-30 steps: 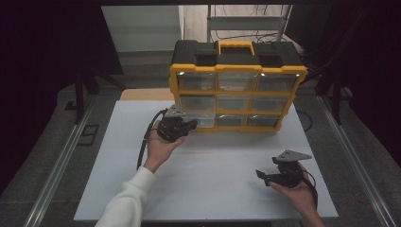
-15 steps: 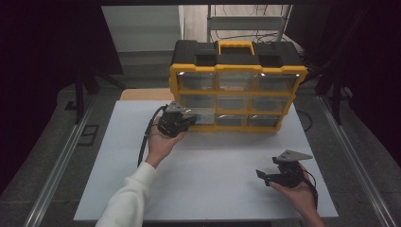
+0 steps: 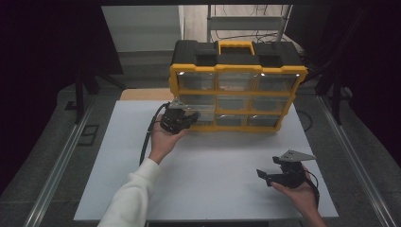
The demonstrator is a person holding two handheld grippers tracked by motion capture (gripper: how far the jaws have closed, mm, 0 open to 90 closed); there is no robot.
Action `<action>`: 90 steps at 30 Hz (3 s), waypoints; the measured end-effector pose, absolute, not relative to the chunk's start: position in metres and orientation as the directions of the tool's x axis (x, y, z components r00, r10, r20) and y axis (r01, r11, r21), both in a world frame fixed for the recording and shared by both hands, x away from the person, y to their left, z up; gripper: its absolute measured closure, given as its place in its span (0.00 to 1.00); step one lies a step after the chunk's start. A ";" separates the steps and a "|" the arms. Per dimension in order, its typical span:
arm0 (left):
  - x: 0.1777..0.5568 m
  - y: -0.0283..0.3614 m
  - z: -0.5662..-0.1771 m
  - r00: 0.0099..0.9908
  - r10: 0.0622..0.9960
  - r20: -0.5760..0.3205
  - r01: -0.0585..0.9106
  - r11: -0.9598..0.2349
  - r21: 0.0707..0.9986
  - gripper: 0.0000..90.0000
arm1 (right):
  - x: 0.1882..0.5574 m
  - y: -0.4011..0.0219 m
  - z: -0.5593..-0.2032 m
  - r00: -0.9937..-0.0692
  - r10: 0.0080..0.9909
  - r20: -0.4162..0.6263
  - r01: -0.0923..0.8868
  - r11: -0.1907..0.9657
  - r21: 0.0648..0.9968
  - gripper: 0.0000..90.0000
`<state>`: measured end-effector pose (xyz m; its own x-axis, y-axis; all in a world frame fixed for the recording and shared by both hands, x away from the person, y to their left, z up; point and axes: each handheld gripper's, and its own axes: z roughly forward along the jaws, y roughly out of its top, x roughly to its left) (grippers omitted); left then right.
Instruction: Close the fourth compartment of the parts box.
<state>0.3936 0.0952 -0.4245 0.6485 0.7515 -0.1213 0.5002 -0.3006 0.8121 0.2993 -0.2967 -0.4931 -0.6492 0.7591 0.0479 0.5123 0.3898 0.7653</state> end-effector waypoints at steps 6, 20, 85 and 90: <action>0.397 0.093 -0.423 0.649 0.753 -0.109 0.496 -0.310 0.811 1.00 | 0.298 -0.296 -0.491 -0.654 0.755 0.044 0.506 0.393 0.768 0.16; 0.411 0.090 -0.423 0.606 0.792 -0.074 0.505 -0.311 0.805 1.00 | 0.296 -0.297 -0.493 -0.653 0.756 0.045 0.510 0.395 0.764 0.17; 0.282 0.152 -0.471 0.652 0.755 -0.076 0.472 -0.324 0.820 0.22 | 0.301 -0.292 -0.495 -0.661 0.750 0.042 0.516 0.412 0.751 0.17; 0.264 0.170 -0.483 0.630 0.773 -0.077 0.490 -0.318 0.812 0.20 | 0.301 -0.292 -0.495 -0.665 0.746 0.044 0.512 0.412 0.754 0.17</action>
